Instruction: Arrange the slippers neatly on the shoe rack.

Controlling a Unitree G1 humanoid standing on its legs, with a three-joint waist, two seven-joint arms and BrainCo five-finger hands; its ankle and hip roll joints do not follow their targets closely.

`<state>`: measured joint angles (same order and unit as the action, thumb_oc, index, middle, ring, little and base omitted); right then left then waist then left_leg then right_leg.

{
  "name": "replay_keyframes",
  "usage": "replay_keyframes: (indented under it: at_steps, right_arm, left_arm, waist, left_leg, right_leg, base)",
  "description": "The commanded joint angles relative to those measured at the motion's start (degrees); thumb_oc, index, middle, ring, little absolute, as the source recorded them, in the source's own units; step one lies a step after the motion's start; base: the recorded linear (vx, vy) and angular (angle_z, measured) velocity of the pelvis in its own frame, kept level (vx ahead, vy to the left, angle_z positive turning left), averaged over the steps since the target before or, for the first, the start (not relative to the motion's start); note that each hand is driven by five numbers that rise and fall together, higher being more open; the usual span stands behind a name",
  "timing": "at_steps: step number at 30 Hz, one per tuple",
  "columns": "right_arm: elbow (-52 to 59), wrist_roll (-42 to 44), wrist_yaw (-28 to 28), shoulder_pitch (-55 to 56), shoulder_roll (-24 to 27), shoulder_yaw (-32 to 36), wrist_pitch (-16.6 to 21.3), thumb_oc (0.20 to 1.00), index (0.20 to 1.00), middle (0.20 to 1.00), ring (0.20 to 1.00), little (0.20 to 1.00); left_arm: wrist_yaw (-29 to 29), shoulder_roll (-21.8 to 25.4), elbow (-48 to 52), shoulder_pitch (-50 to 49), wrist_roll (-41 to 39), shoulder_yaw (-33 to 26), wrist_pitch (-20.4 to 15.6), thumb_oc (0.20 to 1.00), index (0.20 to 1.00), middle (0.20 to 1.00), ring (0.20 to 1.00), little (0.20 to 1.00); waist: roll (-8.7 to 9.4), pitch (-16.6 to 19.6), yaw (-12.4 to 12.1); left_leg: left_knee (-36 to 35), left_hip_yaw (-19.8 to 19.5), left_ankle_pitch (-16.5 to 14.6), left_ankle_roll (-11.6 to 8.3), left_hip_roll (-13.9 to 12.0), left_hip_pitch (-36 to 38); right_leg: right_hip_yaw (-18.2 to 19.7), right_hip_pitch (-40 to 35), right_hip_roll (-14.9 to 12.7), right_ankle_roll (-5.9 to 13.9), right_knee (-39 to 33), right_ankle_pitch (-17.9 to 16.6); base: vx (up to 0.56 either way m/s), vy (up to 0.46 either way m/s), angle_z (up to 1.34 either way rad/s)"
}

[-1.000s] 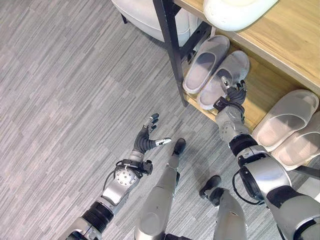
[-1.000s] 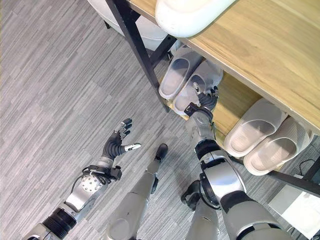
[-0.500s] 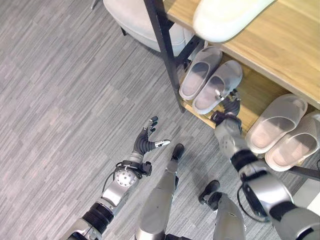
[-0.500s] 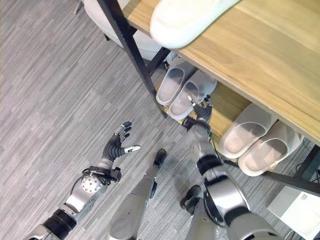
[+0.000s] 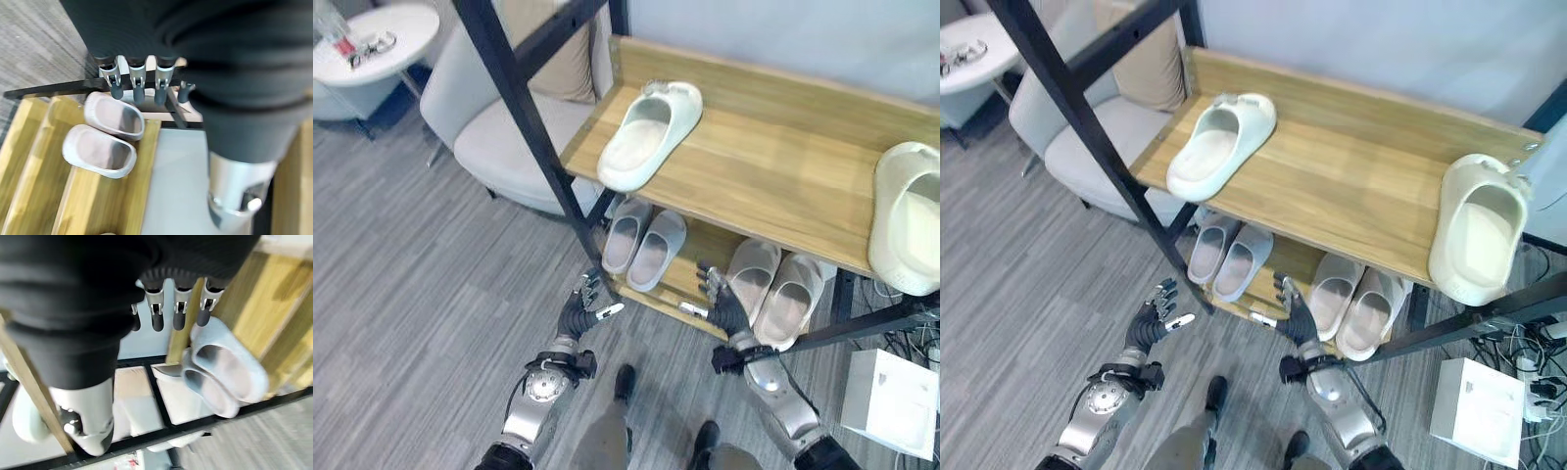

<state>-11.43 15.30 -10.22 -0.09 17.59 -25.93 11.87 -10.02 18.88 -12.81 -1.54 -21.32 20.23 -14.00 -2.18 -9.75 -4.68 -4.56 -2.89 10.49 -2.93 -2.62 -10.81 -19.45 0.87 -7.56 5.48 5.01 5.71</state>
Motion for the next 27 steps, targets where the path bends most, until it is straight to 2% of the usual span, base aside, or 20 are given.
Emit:
replay_keyframes:
  at_steps: [1, 9, 16, 22, 27]
  right_arm:
    - [3.0, -3.1, 2.4, -1.3, 2.2, 1.2, 1.3, 1.0, 1.0, 1.0, 1.0, 1.0]
    - [4.3, -7.8, 7.0, 7.8, 7.5, 3.1, -0.3, 1.0, 1.0, 1.0, 1.0, 1.0]
    - [-1.7, -9.5, 6.6, 8.9, 7.1, 4.9, -1.3, 1.0, 1.0, 1.0, 1.0, 1.0]
    - [-9.2, -7.3, 4.3, 4.8, 5.4, 6.7, -1.7, 1.0, 1.0, 1.0, 1.0, 1.0]
    - [-14.3, -4.3, 3.6, 3.1, 4.4, 8.6, -2.3, 1.0, 1.0, 1.0, 1.0, 1.0]
  left_arm:
    - [2.4, 1.8, -0.8, 4.5, 4.7, 1.6, -1.1, 1.0, 1.0, 1.0, 1.0, 1.0]
    - [9.1, 6.2, 0.2, 3.9, 15.7, 7.0, 1.1, 1.0, 1.0, 1.0, 1.0, 1.0]
    - [12.9, 7.5, 1.0, 7.9, 28.0, 13.8, 2.1, 1.0, 1.0, 1.0, 1.0, 1.0]
    - [15.1, 7.4, 6.4, 14.0, 24.1, 17.3, 1.2, 1.0, 1.0, 1.0, 1.0, 1.0]
    - [20.7, 11.1, 19.4, 19.1, 7.7, 17.8, 0.5, 1.0, 1.0, 1.0, 1.0, 1.0]
  waist:
    - [1.61, -0.9, 0.3]
    - [1.84, 1.9, 4.0]
    - [1.99, 3.0, 6.4]
    - [1.75, 2.8, 7.6]
    - [1.23, 2.8, 8.2]
  left_leg:
    - [-0.4, 2.0, -6.8, -3.15, -2.1, 4.3]
    - [-0.4, 5.1, -8.5, -2.61, -2.4, 6.9]
    - [-0.4, 7.3, -9.6, -2.22, -2.6, 8.1]
    - [-0.4, 8.2, -10.1, -2.15, -2.5, 8.9]
    - [-0.4, 8.8, -10.3, -2.26, -2.5, 9.4]
  right_leg:
    - [-0.5, -2.1, -2.8, 2.92, -6.4, -3.1]
    - [2.9, -2.9, -2.6, 3.67, -9.1, -5.1]
    - [5.8, -2.1, -2.6, 4.17, -9.8, -6.1]
    - [7.4, -1.7, -2.6, 4.15, -9.9, -6.3]
    - [7.6, -2.0, -2.8, 4.3, -10.0, -6.5]
  base:
    - [0.03, 0.039, -0.18]
    - [0.04, 0.031, -0.25]
    - [0.02, -0.002, -0.23]
    - [0.0, -0.012, -0.14]
    - [0.0, -0.012, -0.06]
